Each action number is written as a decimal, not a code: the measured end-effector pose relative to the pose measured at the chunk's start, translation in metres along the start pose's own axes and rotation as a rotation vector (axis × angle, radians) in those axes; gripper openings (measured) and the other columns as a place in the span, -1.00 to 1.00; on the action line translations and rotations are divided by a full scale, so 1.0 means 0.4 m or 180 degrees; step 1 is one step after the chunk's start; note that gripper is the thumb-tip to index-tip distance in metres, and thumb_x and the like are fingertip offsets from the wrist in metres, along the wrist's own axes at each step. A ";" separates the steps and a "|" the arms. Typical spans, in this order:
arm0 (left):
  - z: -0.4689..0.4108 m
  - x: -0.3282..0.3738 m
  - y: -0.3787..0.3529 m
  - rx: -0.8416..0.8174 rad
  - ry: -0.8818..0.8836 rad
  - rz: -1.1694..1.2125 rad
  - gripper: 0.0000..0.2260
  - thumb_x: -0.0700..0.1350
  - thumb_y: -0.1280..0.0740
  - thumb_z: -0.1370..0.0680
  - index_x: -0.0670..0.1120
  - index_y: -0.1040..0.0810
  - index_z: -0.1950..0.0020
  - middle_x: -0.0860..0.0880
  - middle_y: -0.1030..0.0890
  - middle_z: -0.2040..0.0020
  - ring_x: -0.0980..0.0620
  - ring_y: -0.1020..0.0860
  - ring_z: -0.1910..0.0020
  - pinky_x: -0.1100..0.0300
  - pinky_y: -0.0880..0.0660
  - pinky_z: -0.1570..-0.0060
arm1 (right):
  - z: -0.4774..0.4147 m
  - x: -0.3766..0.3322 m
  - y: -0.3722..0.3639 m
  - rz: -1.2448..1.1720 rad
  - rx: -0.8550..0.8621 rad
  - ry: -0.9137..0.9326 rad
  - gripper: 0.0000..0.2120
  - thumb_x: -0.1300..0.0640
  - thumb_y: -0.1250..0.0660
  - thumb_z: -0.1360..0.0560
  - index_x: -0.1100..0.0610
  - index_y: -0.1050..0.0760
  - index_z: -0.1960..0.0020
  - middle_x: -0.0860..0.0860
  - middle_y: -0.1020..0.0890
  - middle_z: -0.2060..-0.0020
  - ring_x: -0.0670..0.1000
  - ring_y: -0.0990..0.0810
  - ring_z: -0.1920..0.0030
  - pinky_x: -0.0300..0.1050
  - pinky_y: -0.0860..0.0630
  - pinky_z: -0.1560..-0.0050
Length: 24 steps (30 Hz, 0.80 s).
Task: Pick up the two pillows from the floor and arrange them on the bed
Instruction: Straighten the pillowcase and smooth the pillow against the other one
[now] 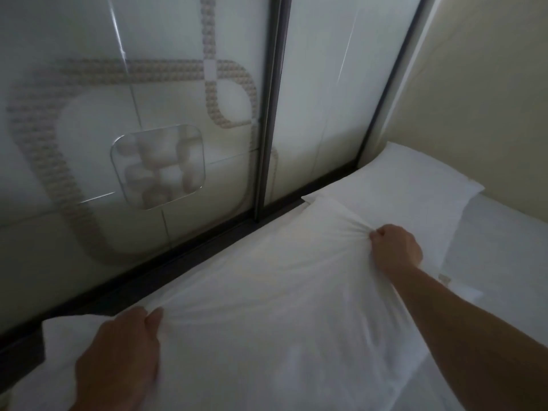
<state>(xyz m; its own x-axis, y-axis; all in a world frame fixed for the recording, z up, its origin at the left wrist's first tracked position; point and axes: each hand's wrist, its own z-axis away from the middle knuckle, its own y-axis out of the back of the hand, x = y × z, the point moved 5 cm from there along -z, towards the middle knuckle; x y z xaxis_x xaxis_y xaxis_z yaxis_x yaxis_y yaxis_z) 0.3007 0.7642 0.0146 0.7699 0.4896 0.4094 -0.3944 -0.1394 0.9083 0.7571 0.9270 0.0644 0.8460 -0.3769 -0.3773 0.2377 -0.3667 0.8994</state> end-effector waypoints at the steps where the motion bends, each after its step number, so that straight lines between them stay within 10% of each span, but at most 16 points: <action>1: -0.002 -0.002 0.029 0.0165 -0.0095 -0.0038 -0.58 0.20 0.07 -0.55 -0.06 -0.40 0.19 -0.17 -0.58 0.02 -0.20 -0.51 -0.03 -0.07 -0.46 0.02 | -0.011 -0.019 0.023 -0.0095 0.0099 0.0090 -0.81 0.01 -0.25 -0.49 0.06 -0.60 0.09 0.13 -0.65 0.11 0.19 -0.59 0.08 -0.05 -0.42 0.14; 5: -0.004 -0.014 0.096 0.0534 -0.0297 0.0127 -0.64 0.16 -0.06 -0.56 -0.05 -0.36 0.29 -0.21 -0.56 0.14 -0.26 -0.52 0.06 -0.12 -0.47 0.10 | -0.024 -0.081 0.038 -0.0263 0.0228 0.0247 -0.81 -0.04 -0.25 -0.47 0.02 -0.58 0.12 0.08 -0.65 0.15 0.15 -0.57 0.14 -0.07 -0.38 0.17; 8: 0.028 -0.009 0.051 0.0072 -0.0211 -0.0322 -0.66 0.17 -0.04 -0.57 0.05 -0.42 -0.20 -0.10 -0.47 -0.29 -0.19 -0.39 -0.28 -0.21 -0.29 -0.27 | 0.038 -0.060 -0.067 0.0102 -0.0378 0.0025 -0.75 0.00 -0.18 -0.52 0.08 -0.57 -0.03 0.15 -0.63 -0.03 0.19 -0.57 -0.02 0.01 -0.44 0.03; 10: 0.049 0.029 0.014 -0.0028 -0.0421 -0.0520 -0.46 0.32 0.13 -0.52 0.19 -0.04 -0.47 0.03 -0.12 -0.54 -0.09 -0.07 -0.49 -0.25 -0.01 -0.42 | 0.084 -0.057 -0.115 0.0403 -0.0698 0.0163 -0.69 0.04 -0.06 -0.54 0.08 -0.50 -0.15 0.15 -0.58 -0.14 0.19 -0.53 -0.14 0.05 -0.41 -0.10; 13: 0.090 0.127 -0.026 -0.0143 -0.1108 -0.0664 -0.39 0.48 0.34 -0.34 0.37 0.44 -0.34 0.18 0.30 -0.50 -0.05 0.29 -0.50 -0.30 0.25 -0.39 | 0.085 -0.136 -0.119 0.0506 -0.0743 0.0338 -0.54 -0.13 0.00 -0.53 0.07 -0.29 -0.34 0.15 -0.41 -0.34 0.19 -0.38 -0.30 0.15 -0.30 -0.26; 19: 0.129 0.163 -0.111 -0.0447 -0.1349 -0.0943 -0.26 0.58 0.34 -0.22 0.33 0.53 -0.28 0.10 0.37 -0.51 -0.09 0.37 -0.47 -0.37 0.29 -0.35 | 0.230 -0.291 -0.210 0.0397 -0.1359 0.2428 -0.24 -0.50 0.26 -0.38 -0.18 0.04 -0.48 -0.06 0.02 -0.54 0.01 0.12 -0.51 0.16 0.15 -0.44; 24: 0.115 0.101 -0.134 -0.0543 -0.1414 -0.1043 -0.22 0.60 0.37 -0.17 0.34 0.54 -0.28 0.16 0.46 -0.45 0.01 0.40 -0.45 -0.35 0.26 -0.36 | 0.040 -0.107 -0.181 0.0466 -0.0937 0.0566 -0.18 -0.49 0.19 -0.34 -0.07 -0.07 -0.46 0.05 -0.16 -0.50 0.12 -0.08 -0.48 0.30 0.03 -0.38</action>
<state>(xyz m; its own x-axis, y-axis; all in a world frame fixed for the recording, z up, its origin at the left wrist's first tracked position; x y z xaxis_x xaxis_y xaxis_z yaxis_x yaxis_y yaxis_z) 0.3761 0.7518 -0.0137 0.9878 0.0703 0.1392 -0.1467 0.1174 0.9822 0.6960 0.9559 0.0119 0.9447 -0.2441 -0.2188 0.2131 -0.0499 0.9757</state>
